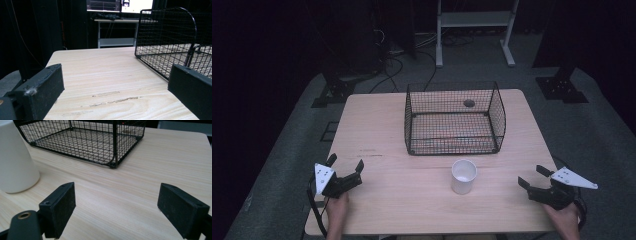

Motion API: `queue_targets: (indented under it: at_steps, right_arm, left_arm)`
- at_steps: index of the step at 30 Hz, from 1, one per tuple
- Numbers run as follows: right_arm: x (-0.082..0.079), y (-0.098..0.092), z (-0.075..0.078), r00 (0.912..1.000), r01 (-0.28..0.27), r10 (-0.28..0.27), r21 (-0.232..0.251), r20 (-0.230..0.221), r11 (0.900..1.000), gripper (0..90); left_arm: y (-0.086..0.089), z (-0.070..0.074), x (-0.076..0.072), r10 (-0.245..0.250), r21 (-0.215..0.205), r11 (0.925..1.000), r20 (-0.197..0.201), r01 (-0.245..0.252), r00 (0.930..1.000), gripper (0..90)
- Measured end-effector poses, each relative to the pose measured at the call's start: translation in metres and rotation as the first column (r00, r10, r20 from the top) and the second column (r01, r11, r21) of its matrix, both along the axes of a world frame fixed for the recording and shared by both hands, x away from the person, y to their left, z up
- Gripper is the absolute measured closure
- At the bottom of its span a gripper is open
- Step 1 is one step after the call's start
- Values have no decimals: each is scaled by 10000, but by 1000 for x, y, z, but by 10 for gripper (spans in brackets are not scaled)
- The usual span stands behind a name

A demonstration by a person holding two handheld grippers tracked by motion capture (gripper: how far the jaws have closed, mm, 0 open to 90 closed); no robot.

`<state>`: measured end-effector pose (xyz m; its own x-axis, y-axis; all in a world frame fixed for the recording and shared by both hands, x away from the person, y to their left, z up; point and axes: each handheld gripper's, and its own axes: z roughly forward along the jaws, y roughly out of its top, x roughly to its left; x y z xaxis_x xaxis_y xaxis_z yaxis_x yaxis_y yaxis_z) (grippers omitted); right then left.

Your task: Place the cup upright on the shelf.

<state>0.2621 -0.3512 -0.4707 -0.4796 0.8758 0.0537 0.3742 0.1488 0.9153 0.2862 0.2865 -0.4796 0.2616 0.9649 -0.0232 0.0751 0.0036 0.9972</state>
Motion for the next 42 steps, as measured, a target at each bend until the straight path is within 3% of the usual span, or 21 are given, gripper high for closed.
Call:
queue_targets:
  at_steps: [21,42]
  right_arm:
    - [13,12,17,9970,-747,741,-312,-203,9967,133]
    - [15,24,38,9903,-1383,1375,-486,-192,9892,125]
  left_arm:
    - [0,0,0,-16,1,10000,18,16,10000,0]
    - [0,0,0,-30,24,10000,25,30,10000,0]
